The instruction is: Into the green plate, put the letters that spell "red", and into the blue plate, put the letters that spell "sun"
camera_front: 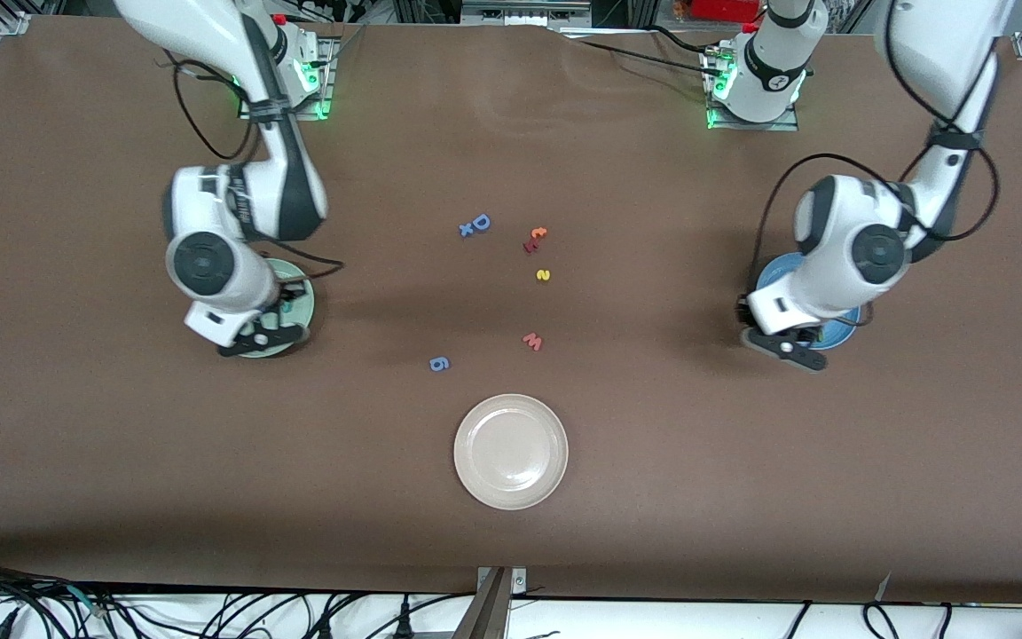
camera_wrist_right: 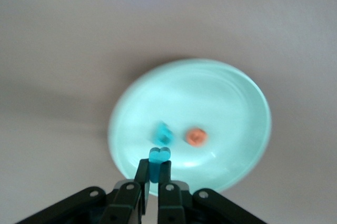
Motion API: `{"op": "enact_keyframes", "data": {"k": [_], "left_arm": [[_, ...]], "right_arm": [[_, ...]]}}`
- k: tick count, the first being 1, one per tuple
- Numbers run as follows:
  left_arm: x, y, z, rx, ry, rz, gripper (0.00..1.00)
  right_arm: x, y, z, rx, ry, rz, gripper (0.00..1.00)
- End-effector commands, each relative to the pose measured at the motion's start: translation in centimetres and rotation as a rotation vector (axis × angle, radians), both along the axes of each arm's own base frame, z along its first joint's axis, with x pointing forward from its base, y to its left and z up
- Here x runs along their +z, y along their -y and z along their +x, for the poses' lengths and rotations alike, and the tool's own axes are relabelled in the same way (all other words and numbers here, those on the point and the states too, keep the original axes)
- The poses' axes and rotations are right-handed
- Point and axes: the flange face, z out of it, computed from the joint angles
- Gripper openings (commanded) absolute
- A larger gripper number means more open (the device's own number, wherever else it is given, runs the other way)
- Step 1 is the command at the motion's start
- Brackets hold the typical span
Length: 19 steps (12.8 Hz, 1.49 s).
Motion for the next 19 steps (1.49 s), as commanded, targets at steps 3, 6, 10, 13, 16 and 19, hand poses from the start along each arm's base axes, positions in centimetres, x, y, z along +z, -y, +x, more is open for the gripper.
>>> {"op": "enact_keyframes", "data": {"k": [3, 6, 10, 13, 16, 19], "left_arm": [[-1.2, -5.5, -1.8, -0.118, -0.043, 0.024, 0.08], [-3.5, -6.2, -3.2, -0.105, -0.094, 0.022, 0.14], [-4.2, -5.9, -3.2, -0.102, -0.104, 0.022, 1.00], [-1.2, -4.5, -2.4, -0.112, -0.051, 0.022, 1.00], [3.4, 2.5, -3.1, -0.023, -0.066, 0.033, 1.00], [5.5, 13.8, -6.1, 0.145, -0.080, 0.039, 1.00]], "right_arm": [[-5.4, 4.4, -5.3, 0.031, 0.091, 0.037, 0.06], [-5.1, 4.4, -5.1, 0.003, 0.102, 0.035, 0.89], [-0.7, 4.5, -2.3, -0.046, 0.059, 0.046, 1.00], [8.0, 3.0, 2.3, -0.029, 0.115, 0.075, 1.00], [15.2, 1.8, 3.8, -0.037, 0.043, 0.071, 1.00], [20.4, 2.7, 3.7, -0.200, 0.025, 0.038, 1.00]]}}
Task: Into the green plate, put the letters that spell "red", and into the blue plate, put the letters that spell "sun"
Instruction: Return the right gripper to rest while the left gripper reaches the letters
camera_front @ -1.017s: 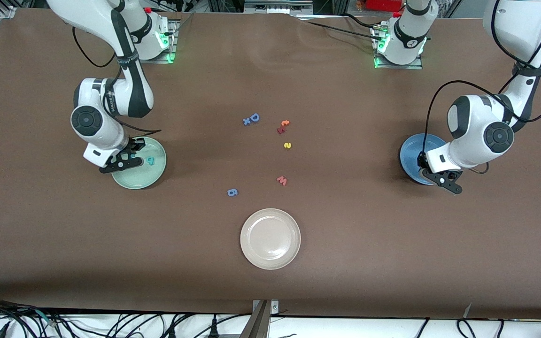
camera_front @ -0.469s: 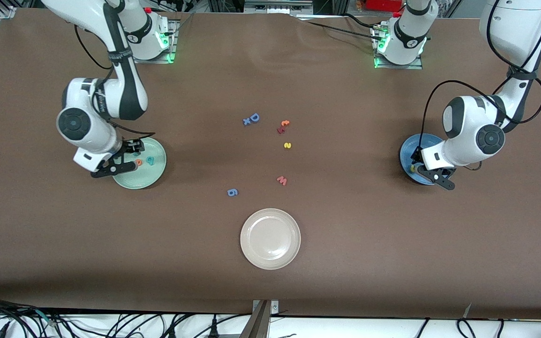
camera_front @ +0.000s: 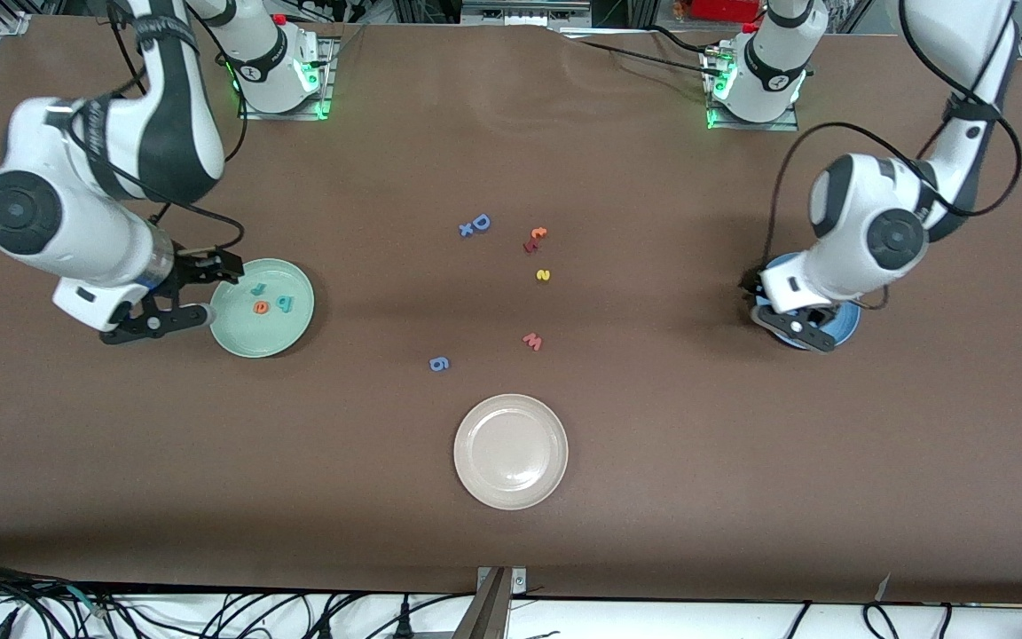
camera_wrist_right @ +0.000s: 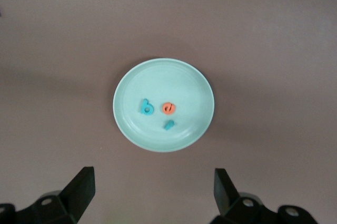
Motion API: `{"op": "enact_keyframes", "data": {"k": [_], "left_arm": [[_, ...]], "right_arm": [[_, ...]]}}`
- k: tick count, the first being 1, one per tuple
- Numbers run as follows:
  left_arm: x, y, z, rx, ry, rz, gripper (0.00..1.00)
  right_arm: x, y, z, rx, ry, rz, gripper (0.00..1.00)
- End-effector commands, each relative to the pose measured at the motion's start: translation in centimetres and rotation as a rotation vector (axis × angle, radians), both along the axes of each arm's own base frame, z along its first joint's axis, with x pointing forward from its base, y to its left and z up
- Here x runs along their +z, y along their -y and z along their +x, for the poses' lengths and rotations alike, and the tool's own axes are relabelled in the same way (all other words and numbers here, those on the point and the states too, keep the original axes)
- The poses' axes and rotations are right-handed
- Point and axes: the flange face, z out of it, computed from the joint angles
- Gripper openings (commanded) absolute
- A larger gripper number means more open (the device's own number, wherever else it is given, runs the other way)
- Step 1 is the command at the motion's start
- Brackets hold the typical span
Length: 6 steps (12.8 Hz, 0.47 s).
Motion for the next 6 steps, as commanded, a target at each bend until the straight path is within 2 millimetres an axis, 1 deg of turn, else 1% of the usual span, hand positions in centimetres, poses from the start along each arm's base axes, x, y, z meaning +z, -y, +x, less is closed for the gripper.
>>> {"op": "enact_keyframes", "data": {"k": [1, 2, 3, 4, 6], "left_arm": [[1.9, 9.7, -3.1, 0.150, 0.008, 0.016, 1.00], [2.0, 13.5, -4.0, 0.218, 0.015, 0.019, 1.00], [2.2, 16.8, -4.3, 0.288, 0.023, 0.015, 1.00], [2.0, 19.8, -4.7, 0.364, 0.021, 0.013, 1.00], [1.2, 23.7, -4.2, 0.625, 0.002, 0.019, 1.00]], "right_arm": [[2.7, -0.4, -0.1, -0.119, -0.012, -0.029, 1.00], [3.6, -1.2, -0.7, -0.132, -0.014, -0.017, 1.00], [4.2, -0.3, -0.9, -0.172, -0.009, -0.010, 1.00], [4.2, -0.3, -1.0, -0.168, -0.014, -0.006, 1.00], [5.1, 0.8, -2.1, -0.156, -0.022, 0.015, 1.00]]}}
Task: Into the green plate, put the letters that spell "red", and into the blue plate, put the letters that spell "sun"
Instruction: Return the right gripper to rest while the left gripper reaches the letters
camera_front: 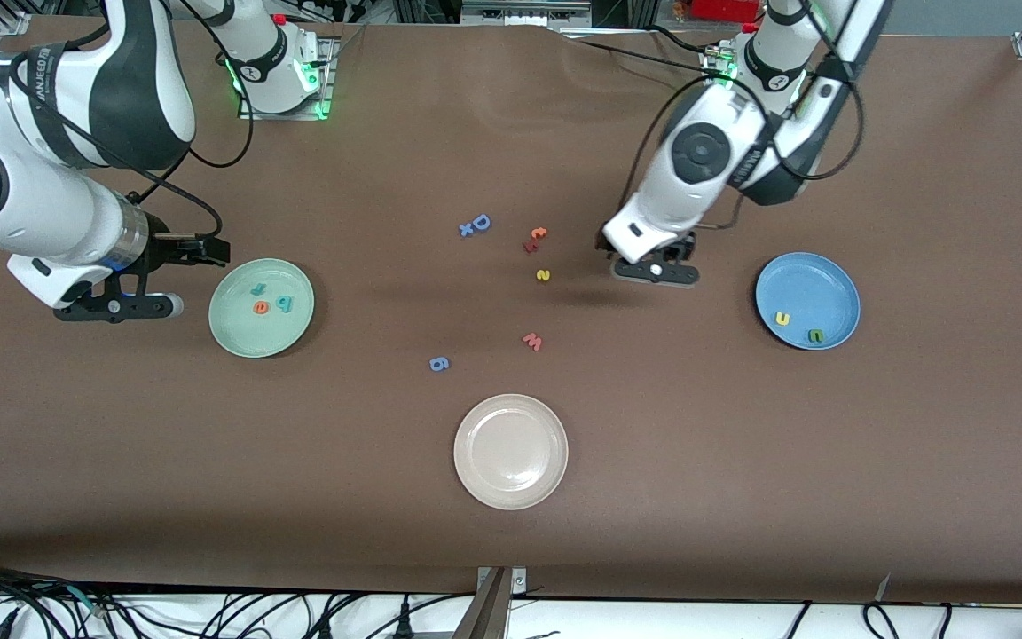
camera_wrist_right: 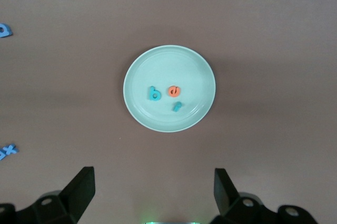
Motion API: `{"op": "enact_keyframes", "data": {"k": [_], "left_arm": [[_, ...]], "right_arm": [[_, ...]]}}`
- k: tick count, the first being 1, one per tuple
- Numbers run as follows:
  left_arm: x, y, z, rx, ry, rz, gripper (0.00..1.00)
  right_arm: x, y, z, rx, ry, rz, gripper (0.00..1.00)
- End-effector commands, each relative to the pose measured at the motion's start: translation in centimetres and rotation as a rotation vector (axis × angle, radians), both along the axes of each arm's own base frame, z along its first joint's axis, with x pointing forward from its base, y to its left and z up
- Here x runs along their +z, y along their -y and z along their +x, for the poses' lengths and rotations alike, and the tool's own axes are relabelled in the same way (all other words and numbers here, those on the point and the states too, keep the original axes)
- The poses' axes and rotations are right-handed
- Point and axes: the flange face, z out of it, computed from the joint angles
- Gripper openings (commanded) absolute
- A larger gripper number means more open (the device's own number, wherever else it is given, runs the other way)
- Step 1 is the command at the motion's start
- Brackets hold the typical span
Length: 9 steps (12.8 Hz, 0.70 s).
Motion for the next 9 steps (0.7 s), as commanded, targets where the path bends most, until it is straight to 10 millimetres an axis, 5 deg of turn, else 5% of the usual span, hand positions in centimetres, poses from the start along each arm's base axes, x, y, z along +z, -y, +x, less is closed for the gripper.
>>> {"op": "enact_keyframes", "data": {"k": [1, 5, 9], "left_arm": [[-1.9, 4.0, 2.1, 0.320, -0.028, 0.014, 1.00], [-4.8, 6.1, 2.3, 0.713, -0.061, 0.034, 1.00], [-5.1, 6.9, 3.1, 1.133, -0.053, -0.020, 1.00]], "right_arm": [[2.1, 2.0, -2.2, -0.018, -0.003, 0.017, 1.00], [3.9, 4.1, -6.2, -0.062, 0.128, 0.017, 1.00], [9.1, 9.1, -5.7, -0.146, 0.253, 0.048, 1.00]]}}
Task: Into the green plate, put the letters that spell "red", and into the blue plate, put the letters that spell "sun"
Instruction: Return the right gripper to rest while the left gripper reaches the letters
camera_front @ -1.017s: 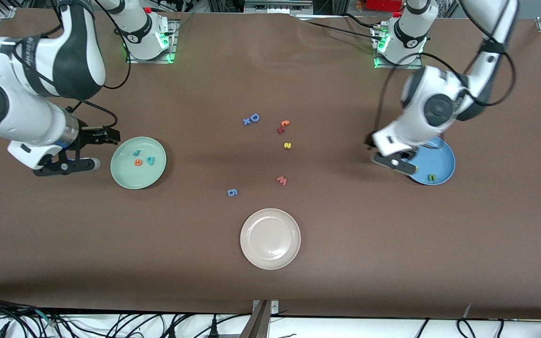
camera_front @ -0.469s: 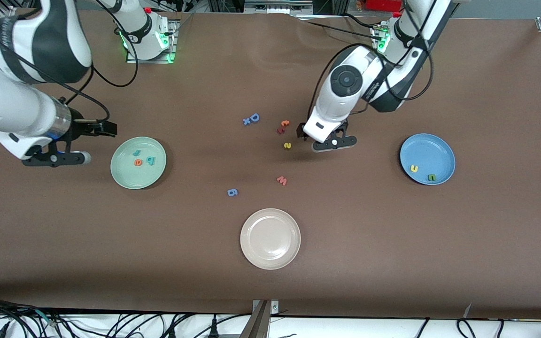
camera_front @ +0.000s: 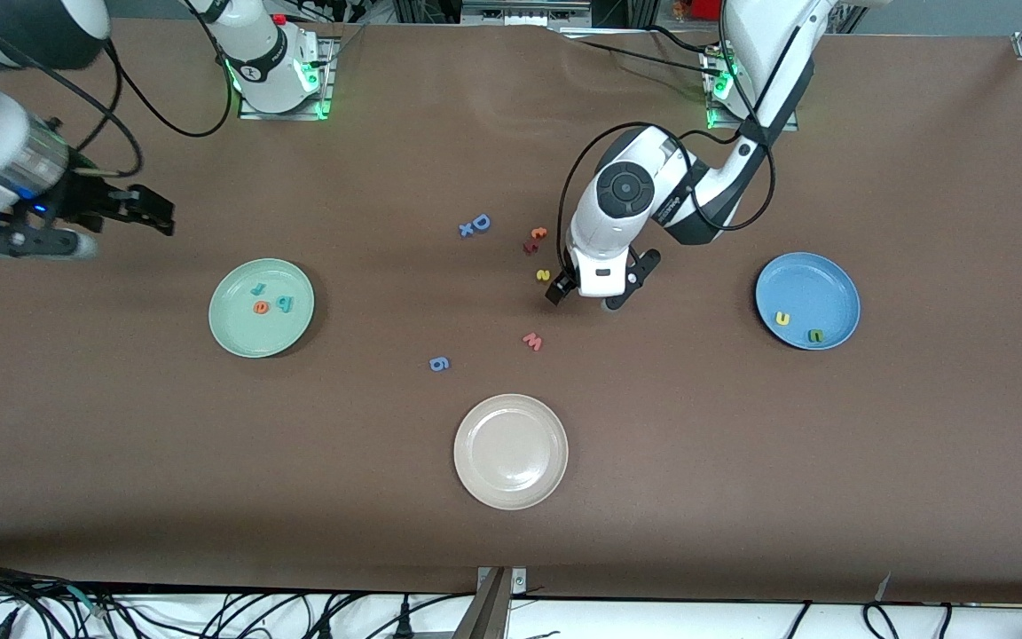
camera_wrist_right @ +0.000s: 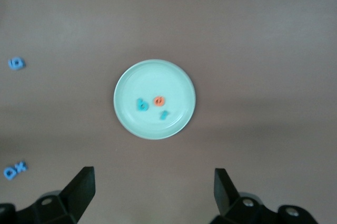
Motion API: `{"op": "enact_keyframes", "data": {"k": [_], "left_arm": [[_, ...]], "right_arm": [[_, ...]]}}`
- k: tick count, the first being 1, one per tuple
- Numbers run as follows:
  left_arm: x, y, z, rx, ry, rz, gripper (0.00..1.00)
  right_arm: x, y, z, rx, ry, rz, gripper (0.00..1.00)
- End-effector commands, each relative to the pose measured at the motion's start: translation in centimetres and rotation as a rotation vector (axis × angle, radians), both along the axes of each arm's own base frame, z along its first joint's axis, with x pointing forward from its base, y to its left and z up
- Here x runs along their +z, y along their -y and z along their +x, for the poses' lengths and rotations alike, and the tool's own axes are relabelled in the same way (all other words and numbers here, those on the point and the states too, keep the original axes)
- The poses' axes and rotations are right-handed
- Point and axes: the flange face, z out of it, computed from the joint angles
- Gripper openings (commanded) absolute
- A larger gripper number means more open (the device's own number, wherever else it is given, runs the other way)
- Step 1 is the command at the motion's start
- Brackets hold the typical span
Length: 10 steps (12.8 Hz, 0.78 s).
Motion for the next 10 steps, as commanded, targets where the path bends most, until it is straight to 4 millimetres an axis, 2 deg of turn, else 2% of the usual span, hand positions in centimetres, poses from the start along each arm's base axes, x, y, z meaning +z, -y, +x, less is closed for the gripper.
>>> {"op": "enact_keyframes", "data": {"k": [1, 3, 4, 5, 7, 8, 10], "left_arm": [[0.9, 0.6, 0.6, 0.191, 0.010, -0.006, 1.00], [0.6, 0.5, 0.2, 0.210, -0.012, 0.013, 1.00], [-0.3, 0.3, -0.3, 0.184, -0.037, 0.051, 1.00], [-0.6, 1.1, -1.2, 0.174, -0.050, 0.061, 1.00], [-0.7, 1.4, -1.4, 0.166, -0.053, 0.064, 1.00], [-0.6, 1.1, -1.4, 0.160, -0.056, 0.069, 1.00], [-1.3, 0.2, -2.6, 0.153, -0.073, 0.095, 1.00]], "right_arm": [[2.9, 1.9, -0.8, -0.038, 0.023, 0.004, 1.00], [4.0, 2.2, -0.9, 0.019, -0.013, 0.004, 1.00], [4.0, 2.1, -0.9, 0.028, -0.012, 0.006, 1.00], [3.8, 2.2, -0.8, 0.027, -0.017, 0.006, 1.00], [3.4, 1.5, -0.7, 0.062, -0.025, 0.001, 1.00], [2.7, 1.3, -0.8, 0.059, -0.038, 0.008, 1.00], [2.4, 1.6, -0.3, 0.058, -0.014, 0.018, 1.00]]}}
